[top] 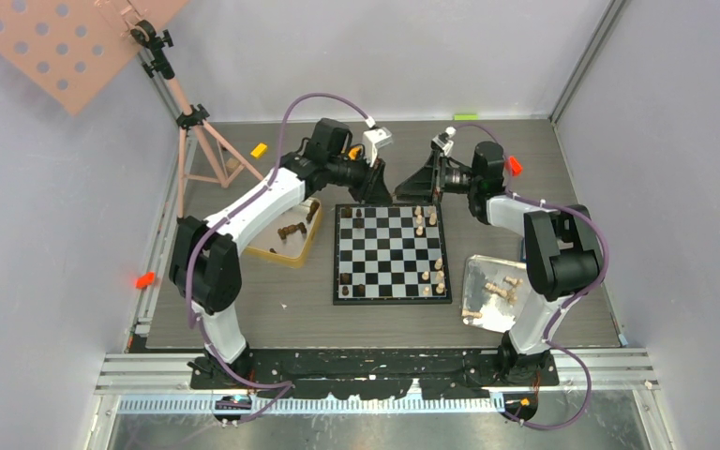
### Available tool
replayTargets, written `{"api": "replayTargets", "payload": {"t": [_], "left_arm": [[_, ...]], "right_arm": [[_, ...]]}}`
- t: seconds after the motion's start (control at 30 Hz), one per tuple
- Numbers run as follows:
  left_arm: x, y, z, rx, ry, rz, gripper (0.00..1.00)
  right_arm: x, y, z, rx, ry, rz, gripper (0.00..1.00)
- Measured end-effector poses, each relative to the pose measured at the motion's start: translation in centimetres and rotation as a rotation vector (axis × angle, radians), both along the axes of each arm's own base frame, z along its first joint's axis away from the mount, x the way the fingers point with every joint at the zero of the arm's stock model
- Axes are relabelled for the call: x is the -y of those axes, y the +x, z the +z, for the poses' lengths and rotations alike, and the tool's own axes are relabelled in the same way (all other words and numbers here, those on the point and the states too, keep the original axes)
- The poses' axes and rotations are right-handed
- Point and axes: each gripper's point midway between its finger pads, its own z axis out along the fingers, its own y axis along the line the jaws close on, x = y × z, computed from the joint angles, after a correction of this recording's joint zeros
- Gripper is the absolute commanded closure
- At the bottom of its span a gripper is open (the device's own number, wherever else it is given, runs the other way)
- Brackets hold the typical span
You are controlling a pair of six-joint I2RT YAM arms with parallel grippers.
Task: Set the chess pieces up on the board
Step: Place the chess piece on the chessboard.
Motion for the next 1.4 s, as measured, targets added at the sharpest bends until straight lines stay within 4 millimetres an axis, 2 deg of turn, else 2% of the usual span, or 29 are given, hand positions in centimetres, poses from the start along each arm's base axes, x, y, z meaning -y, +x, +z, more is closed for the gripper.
{"api": "replayTargets", "payload": {"t": [0.1, 0.23, 0.33, 0.47, 0.6, 0.77, 1.07, 1.4], "left_arm": [[-0.4, -0.4, 0.2, 0.036, 0.057, -0.031, 1.00], [-1.4, -1.5, -0.5, 0.084, 0.197, -0.075, 1.00], [-1.6, -3.3, -2.0, 0.099, 0.333, -0.137, 1.00], [-1.9, -5.7, -4.9, 0.095, 0.535, -0.230, 1.00], [-2.2, -7.2, -7.1, 0.075, 0.704, -0.304, 1.00], [-2.8, -7.5, -8.9, 0.069, 0.874, -0.373, 1.00], [-4.6, -8.6, -13.5, -0.011, 1.144, -0.507, 0.97], [-4.0, -7.9, -14.0, 0.057, 1.240, -0.528, 0.89]], "right_arm": [[0.8, 0.4, 0.0, 0.004, 0.000, -0.017, 0.39], [3.8, 2.1, -0.4, 0.000, -0.011, -0.099, 0.39], [7.3, 3.7, -0.8, -0.010, -0.030, -0.195, 0.39], [11.6, 4.7, -0.5, 0.007, -0.080, -0.314, 0.39], [14.2, 4.5, 0.7, 0.077, -0.166, -0.380, 0.40], [15.5, 3.1, 1.8, 0.146, -0.234, -0.402, 0.40], [16.6, 2.1, 0.2, 0.104, -0.265, -0.408, 0.41], [16.6, 1.9, -0.1, 0.107, -0.266, -0.400, 0.41]]}}
